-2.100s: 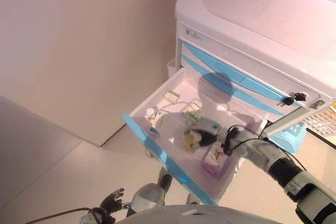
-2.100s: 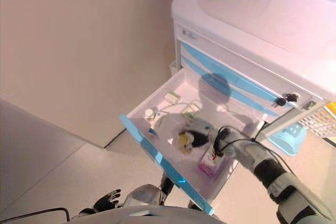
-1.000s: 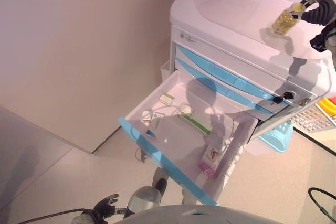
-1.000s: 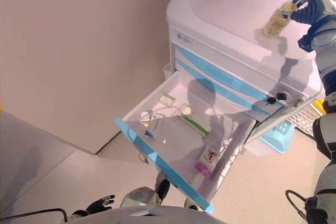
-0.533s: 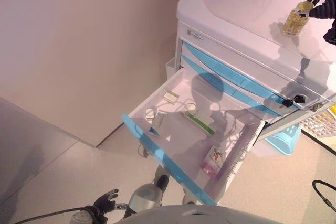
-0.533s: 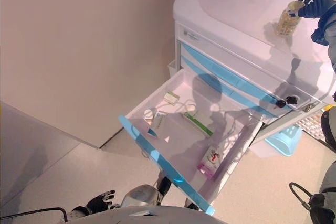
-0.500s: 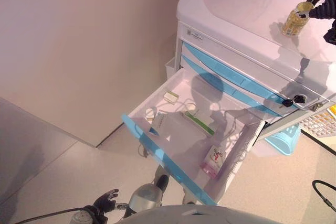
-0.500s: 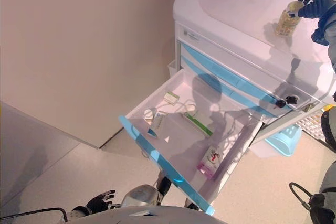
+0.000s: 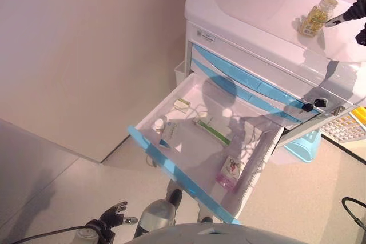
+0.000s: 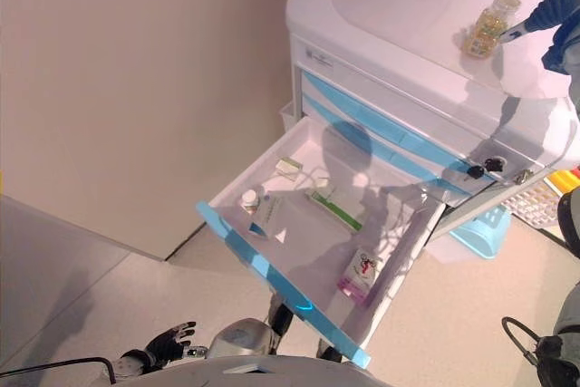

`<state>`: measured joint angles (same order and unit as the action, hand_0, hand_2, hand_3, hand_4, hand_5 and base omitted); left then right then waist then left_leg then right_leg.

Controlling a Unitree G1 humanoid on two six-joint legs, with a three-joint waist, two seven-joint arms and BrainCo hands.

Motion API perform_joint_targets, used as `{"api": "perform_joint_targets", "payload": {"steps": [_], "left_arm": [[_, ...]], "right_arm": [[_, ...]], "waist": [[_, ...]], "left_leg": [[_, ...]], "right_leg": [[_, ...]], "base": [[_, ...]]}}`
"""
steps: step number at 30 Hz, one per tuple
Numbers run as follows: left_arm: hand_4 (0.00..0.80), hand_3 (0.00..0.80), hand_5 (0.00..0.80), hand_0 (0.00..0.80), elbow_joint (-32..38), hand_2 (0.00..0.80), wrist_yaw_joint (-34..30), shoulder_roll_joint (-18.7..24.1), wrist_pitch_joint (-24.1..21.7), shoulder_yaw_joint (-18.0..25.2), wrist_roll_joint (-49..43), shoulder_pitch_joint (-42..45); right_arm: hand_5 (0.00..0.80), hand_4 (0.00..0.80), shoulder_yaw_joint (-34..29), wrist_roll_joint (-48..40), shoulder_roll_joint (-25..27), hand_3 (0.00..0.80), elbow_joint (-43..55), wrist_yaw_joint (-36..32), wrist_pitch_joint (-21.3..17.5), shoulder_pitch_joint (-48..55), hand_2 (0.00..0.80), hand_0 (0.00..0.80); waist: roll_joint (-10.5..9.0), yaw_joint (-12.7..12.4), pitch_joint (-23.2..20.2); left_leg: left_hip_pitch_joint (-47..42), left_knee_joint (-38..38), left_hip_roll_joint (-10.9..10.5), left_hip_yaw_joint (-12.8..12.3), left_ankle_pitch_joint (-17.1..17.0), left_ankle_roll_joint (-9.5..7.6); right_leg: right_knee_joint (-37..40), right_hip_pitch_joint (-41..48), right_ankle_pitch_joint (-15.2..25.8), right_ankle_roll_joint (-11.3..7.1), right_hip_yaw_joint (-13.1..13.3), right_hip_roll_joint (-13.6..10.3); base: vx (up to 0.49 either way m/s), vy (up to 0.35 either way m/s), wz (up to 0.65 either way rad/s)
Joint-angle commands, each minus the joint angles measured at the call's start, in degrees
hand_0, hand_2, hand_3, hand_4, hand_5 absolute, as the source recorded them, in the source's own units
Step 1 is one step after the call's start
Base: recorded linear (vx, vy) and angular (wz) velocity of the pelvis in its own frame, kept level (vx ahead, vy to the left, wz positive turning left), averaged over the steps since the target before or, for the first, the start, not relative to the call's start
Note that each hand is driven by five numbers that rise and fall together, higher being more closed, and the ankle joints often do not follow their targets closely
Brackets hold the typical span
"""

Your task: Open the drawer and pick up the medicine

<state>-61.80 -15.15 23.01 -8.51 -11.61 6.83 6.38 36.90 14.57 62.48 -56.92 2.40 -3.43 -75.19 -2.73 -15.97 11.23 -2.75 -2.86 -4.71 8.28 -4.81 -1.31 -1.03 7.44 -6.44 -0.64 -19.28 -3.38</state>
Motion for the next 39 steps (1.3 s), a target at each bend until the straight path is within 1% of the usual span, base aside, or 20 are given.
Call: {"api": "perform_joint_targets", "payload": {"steps": [1, 5, 7, 8, 11, 13, 16, 18, 20, 23, 24, 25, 27, 30, 32, 34, 35, 37, 38, 39], "left_arm": [[0.000, 0.000, 0.000, 0.000, -0.49, 0.000, -0.43, 2.25, -0.04, -2.26, 0.49, 1.67], [0.000, 0.000, 0.000, 0.000, -0.31, 0.000, -0.60, 2.25, 0.25, -3.06, -0.06, 1.41], [0.000, 0.000, 0.000, 0.000, -0.19, 0.000, -0.78, 2.07, 0.37, -3.50, -0.76, 1.03], [0.000, 0.000, 0.000, 0.000, -0.10, 0.000, -0.78, 2.07, 0.50, -3.68, -0.85, 0.90], [0.000, 0.000, 0.000, 0.000, 0.52, 0.000, -1.06, 1.75, 1.07, -4.37, -2.04, 0.08], [0.000, 0.000, 0.000, 0.000, 0.48, 0.000, -1.18, 1.76, 1.20, -4.86, -2.69, -0.37], [0.000, 0.000, 0.000, 0.000, 0.57, 0.000, -1.11, 1.36, 1.39, -4.88, -2.91, -1.16], [0.000, 0.000, 0.000, 0.000, 0.42, 0.000, -0.91, 0.89, 1.49, -4.68, -3.23, -1.99], [0.000, 0.000, 0.000, 0.000, 0.21, 0.000, -0.77, 0.29, 1.72, -4.32, -3.57, -2.79], [0.000, 0.000, 0.000, 0.000, 0.31, 0.000, -0.21, -0.80, 1.99, -3.89, -4.45, -4.07], [0.000, 0.000, 0.000, 0.000, 0.34, 0.000, -0.04, -0.92, 2.14, -3.78, -4.38, -4.25], [0.000, 0.000, 0.000, 0.000, 0.33, 0.000, 0.12, -1.26, 2.24, -3.70, -4.79, -4.70], [0.000, 0.000, 0.000, 0.000, 0.70, 0.000, 0.52, -1.77, 2.33, -3.49, -5.55, -4.82], [0.000, 0.000, 0.000, 0.000, 1.45, 0.000, 1.51, -2.35, 2.54, -2.94, -5.32, -5.51], [0.000, 0.000, 0.000, 0.000, 1.76, 0.000, 2.11, -2.68, 2.26, -2.65, -5.45, -5.80], [0.000, 0.000, 0.000, 0.000, 2.30, 0.000, 3.08, -3.03, 1.61, -2.54, -6.67, -6.26], [0.000, 0.000, 0.000, 0.000, 2.41, 0.000, 3.61, -3.05, 0.97, -2.78, -7.67, -6.42], [0.000, 0.000, 0.000, 0.000, 2.85, 0.000, 4.94, -2.82, -0.24, -3.79, -9.82, -7.20], [0.000, 0.000, 0.000, 0.000, 2.90, 0.000, 5.16, -2.73, -0.40, -3.94, -10.38, -7.46], [0.000, 0.000, 0.000, 0.000, 2.96, 0.000, 5.44, -2.41, -0.79, -4.29, -11.21, -8.22]], "right_arm": [[0.000, 0.000, 2.02, -7.44, 6.68, 0.000, 5.57, 9.92, -0.28, -6.38, 0.000, 0.000], [0.000, 0.000, -3.83, -14.32, 8.13, 0.000, 7.85, 17.13, -0.84, -4.14, 0.000, 0.000], [0.000, 0.000, -7.92, -17.39, 8.40, 0.000, 9.10, 18.96, -0.54, -1.56, 0.000, 0.000], [0.000, 0.000, -9.62, -18.25, 8.41, 0.000, 9.34, 19.06, -0.86, -0.02, 0.000, 0.000], [0.000, 0.000, -18.39, -22.81, 8.11, 0.000, 10.83, 17.61, -2.26, 9.21, 0.000, 0.000], [0.000, 0.000, -24.56, -25.46, 7.49, 0.000, 12.49, 16.22, -3.10, 16.37, 0.000, 0.000], [0.000, 0.000, -34.68, -27.75, 4.10, 0.000, 16.35, 14.39, -6.50, 30.19, 0.000, 0.000], [0.000, 0.000, -40.17, -28.11, 0.10, 0.000, 20.74, 13.59, -7.38, 39.22, 0.000, 0.000], [0.000, 0.000, -44.00, -26.17, -5.28, 0.000, 25.39, 12.15, -8.13, 47.78, 0.000, 0.000], [0.000, 0.000, -44.68, -21.93, -12.78, 0.000, 28.36, 10.69, -7.84, 56.88, 0.000, 0.000], [0.000, 0.000, -44.70, -21.30, -14.28, 0.000, 28.82, 10.42, -8.51, 58.82, 0.000, 0.000], [0.000, 0.000, -44.32, -19.76, -16.08, 0.000, 28.74, 8.43, -8.87, 61.52, 0.000, 0.000], [0.000, 0.000, -43.66, -18.95, -18.20, 0.000, 28.41, 6.78, -9.56, 64.71, 0.000, 0.000], [0.000, 0.000, -41.81, -19.74, -22.21, 0.000, 27.09, 1.76, -9.03, 69.37, 0.000, 0.000], [0.000, 0.000, -40.59, -19.98, -24.74, 0.000, 25.73, 0.24, -8.27, 71.73, 0.000, 0.000], [0.000, 0.000, -37.83, -17.36, -29.08, 0.000, 21.34, -0.29, -10.47, 74.68, 0.000, 0.000], [0.000, 0.000, -36.73, -15.97, -30.31, 0.000, 19.87, -0.24, -11.20, 75.39, 0.000, 0.000], [0.000, 0.000, -33.84, -13.44, -33.14, 0.000, 15.91, -1.22, -10.92, 76.65, 0.000, 0.000], [0.000, 0.000, -33.24, -12.49, -33.63, 0.000, 15.01, -1.95, -10.88, 76.72, 0.000, 0.000], [0.000, 0.000, -31.68, -10.96, -34.68, 0.000, 12.48, -2.19, -11.65, 76.89, 0.000, 0.000]], "waist": [[-0.88, 1.19, -2.61], [-0.70, 2.86, -2.70], [-0.44, 4.00, -2.67], [-0.40, 4.27, -2.64], [0.23, 6.47, -2.29], [0.34, 7.50, -2.12], [0.86, 9.64, -1.78], [1.06, 10.99, -1.56], [1.30, 12.31, -1.44], [1.62, 14.24, -1.29], [1.57, 14.47, -1.32], [1.59, 15.03, -1.26], [1.59, 15.49, -1.11], [1.49, 16.62, -0.86], [1.46, 17.22, -0.69], [1.59, 17.90, -0.38], [1.69, 18.12, -0.17], [1.98, 18.56, 0.60], [2.06, 18.65, 0.80], [2.30, 18.79, 1.31]], "left_leg": [[-1.08, 0.94, -1.20, -2.92, 6.77, -0.55], [-1.46, 1.35, -0.93, -4.77, 7.59, -0.64], [-1.67, 1.63, -0.77, -5.81, 8.08, -0.71], [-1.71, 1.73, -0.73, -6.12, 8.23, -0.74], [-1.92, 2.15, -0.50, -7.65, 8.90, -0.93], [-1.99, 2.46, -0.37, -8.46, 9.22, -1.02], [-2.27, 2.73, -0.20, -9.72, 9.72, -1.16], [-2.40, 2.93, -0.11, -10.55, 10.02, -1.22], [-2.49, 3.23, 0.03, -11.43, 10.40, -1.23], [-2.57, 3.65, 0.29, -12.94, 10.82, -1.28], [-2.55, 3.74, 0.35, -13.27, 10.90, -1.29], [-2.47, 3.82, 0.47, -13.80, 10.91, -1.23], [-2.42, 3.92, 0.62, -14.34, 10.89, -1.26], [-2.37, 3.70, 0.88, -15.32, 10.73, -1.15], [-2.14, 3.79, 1.00, -15.72, 10.68, -1.11], [-1.69, 3.99, 1.14, -16.18, 10.62, -1.20], [-1.50, 4.06, 1.19, -16.27, 10.57, -1.23], [-0.82, 4.47, 1.26, -16.36, 10.51, -1.31], [-0.65, 4.56, 1.27, -16.35, 10.49, -1.33], [-0.22, 4.76, 1.22, -16.28, 10.38, -1.41]], "right_leg": [[-3.07, -2.44, 1.79, -3.68, 1.02, -1.60], [-3.16, -2.70, 1.74, -3.91, 2.32, -1.46], [-3.26, -2.90, 1.68, -3.99, 3.10, -1.42], [-3.32, -2.99, 1.65, -3.99, 3.39, -1.37], [-3.54, -3.52, 1.63, -4.03, 4.88, -1.23], [-3.54, -3.74, 1.72, -4.02, 5.73, -1.09], [-3.23, -4.07, 2.03, -4.13, 7.09, -0.80], [-2.84, -4.25, 2.35, -4.20, 7.98, -0.57], [-2.53, -4.44, 2.57, -4.23, 8.85, -0.37], [-2.00, -4.73, 3.01, -4.28, 9.95, -0.16], [-1.91, -4.80, 3.08, -4.30, 10.17, -0.10], [-1.80, -4.96, 3.26, -4.34, 10.31, -0.06], [-1.79, -5.13, 3.44, -4.39, 10.37, -0.08], [-1.75, -5.62, 3.80, -4.59, 10.51, -0.02], [-1.95, -6.12, 3.88, -4.68, 10.69, 0.01], [-2.36, -6.93, 3.96, -4.73, 10.98, 0.15], [-2.56, -7.24, 3.95, -4.72, 11.09, 0.20], [-3.18, -8.09, 3.85, -4.65, 11.35, 0.27], [-3.33, -8.29, 3.82, -4.62, 11.39, 0.29], [-3.70, -8.79, 3.77, -4.56, 11.45, 0.33]], "base": [[-0.003, -0.011, -0.22], [-0.016, -0.004, -0.22], [-0.034, 0.005, -0.20], [-0.047, 0.006, -0.28], [-0.069, 0.004, -0.24], [-0.069, 0.000, -0.35], [-0.065, -0.003, -0.33], [-0.055, -0.016, -0.46], [-0.043, -0.012, -0.44], [-0.038, -0.013, -0.47], [-0.038, -0.014, -0.47], [-0.030, -0.009, -0.42], [-0.024, -0.011, -0.32], [-0.013, -0.014, -0.36], [-0.002, -0.015, -0.11], [0.001, -0.020, -0.07], [-0.003, -0.020, -0.04], [-0.018, -0.020, -0.06], [-0.036, -0.020, -0.16], [-0.040, -0.023, -0.22]]}}
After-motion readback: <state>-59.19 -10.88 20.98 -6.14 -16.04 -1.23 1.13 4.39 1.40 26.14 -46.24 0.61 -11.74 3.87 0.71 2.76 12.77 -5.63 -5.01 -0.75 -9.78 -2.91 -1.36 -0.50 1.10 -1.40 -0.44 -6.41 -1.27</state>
